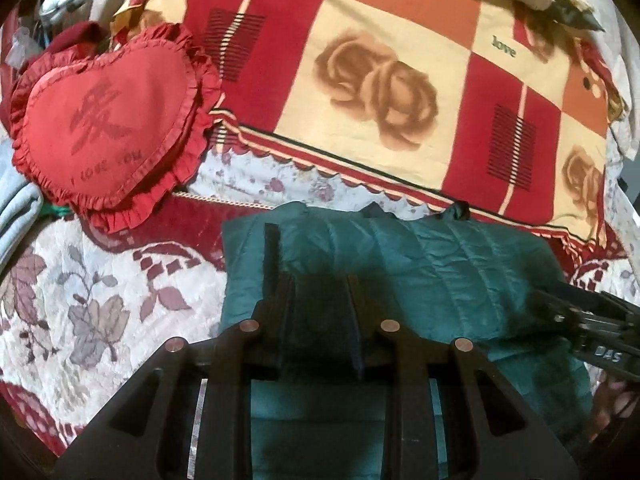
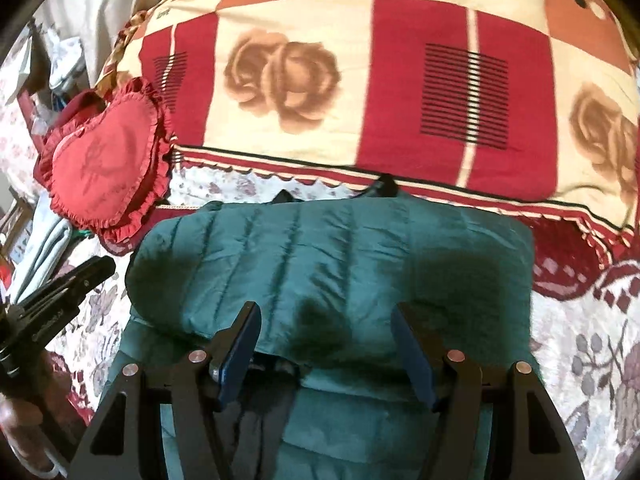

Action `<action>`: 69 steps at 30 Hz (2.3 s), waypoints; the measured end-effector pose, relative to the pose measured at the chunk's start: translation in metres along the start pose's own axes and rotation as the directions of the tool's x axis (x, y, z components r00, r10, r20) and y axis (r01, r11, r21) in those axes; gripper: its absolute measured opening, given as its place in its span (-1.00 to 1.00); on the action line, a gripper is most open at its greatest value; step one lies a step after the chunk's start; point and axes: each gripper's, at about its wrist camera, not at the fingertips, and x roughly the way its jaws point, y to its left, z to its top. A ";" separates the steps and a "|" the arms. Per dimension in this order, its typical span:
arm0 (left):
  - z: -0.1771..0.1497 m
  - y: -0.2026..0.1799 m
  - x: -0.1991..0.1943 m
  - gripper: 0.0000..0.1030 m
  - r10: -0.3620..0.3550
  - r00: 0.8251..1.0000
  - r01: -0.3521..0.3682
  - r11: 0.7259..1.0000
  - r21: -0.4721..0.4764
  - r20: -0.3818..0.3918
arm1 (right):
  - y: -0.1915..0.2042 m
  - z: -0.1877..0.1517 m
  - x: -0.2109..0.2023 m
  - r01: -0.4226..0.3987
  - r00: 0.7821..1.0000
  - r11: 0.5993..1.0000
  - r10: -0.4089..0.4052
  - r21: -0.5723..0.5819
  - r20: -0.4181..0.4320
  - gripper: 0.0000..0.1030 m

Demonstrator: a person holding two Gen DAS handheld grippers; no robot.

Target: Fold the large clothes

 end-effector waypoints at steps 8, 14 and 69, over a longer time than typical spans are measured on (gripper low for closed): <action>-0.008 -0.006 0.035 -0.54 -0.001 0.997 0.001 1.000 -0.007 -0.075 | 0.009 0.001 0.031 -0.003 0.999 1.000 0.003 -0.006 -0.053 0.29; -0.023 -0.002 0.074 -0.54 0.022 0.987 -0.023 1.000 -0.005 -0.158 | 0.001 -0.006 0.058 0.004 0.996 1.000 -0.002 0.025 -0.092 0.44; -0.098 0.011 -0.072 -0.53 -0.014 1.000 0.014 1.000 0.021 0.025 | -0.022 -0.126 -0.126 0.095 0.992 0.994 -0.100 0.060 0.076 0.61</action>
